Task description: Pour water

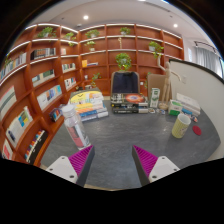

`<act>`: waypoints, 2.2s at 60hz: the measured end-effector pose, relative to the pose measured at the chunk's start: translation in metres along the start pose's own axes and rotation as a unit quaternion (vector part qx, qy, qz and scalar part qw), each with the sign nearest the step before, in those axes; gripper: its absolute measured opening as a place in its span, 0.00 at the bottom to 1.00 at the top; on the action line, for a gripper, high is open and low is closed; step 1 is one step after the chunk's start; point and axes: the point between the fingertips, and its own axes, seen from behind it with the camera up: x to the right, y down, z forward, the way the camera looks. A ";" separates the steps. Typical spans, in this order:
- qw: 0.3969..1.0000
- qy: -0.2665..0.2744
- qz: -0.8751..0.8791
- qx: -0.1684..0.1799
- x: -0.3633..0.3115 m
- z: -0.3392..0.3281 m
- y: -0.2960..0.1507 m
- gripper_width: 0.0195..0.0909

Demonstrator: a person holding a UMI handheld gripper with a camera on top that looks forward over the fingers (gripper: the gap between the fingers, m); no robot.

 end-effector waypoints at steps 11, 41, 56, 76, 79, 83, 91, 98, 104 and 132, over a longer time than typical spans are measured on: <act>0.998 -0.059 -0.028 -0.024 -0.055 0.019 0.024 0.84; 0.989 -0.037 -0.053 0.135 -0.148 0.123 -0.027 0.75; 0.984 -0.026 -0.033 0.171 -0.144 0.129 -0.037 0.36; 0.985 -0.042 -0.037 0.164 -0.134 0.134 -0.038 0.17; 0.986 -0.049 -0.029 0.156 -0.131 0.134 -0.039 0.17; 0.989 -0.052 -0.014 0.140 -0.120 0.133 -0.041 0.17; 0.987 -0.057 0.063 0.134 -0.078 0.121 -0.068 0.17; 0.974 -0.068 0.175 0.125 -0.019 0.117 -0.094 0.17; 0.945 -0.079 0.290 0.126 0.037 0.113 -0.117 0.17; 0.680 -0.164 0.700 0.143 0.212 0.121 -0.155 0.17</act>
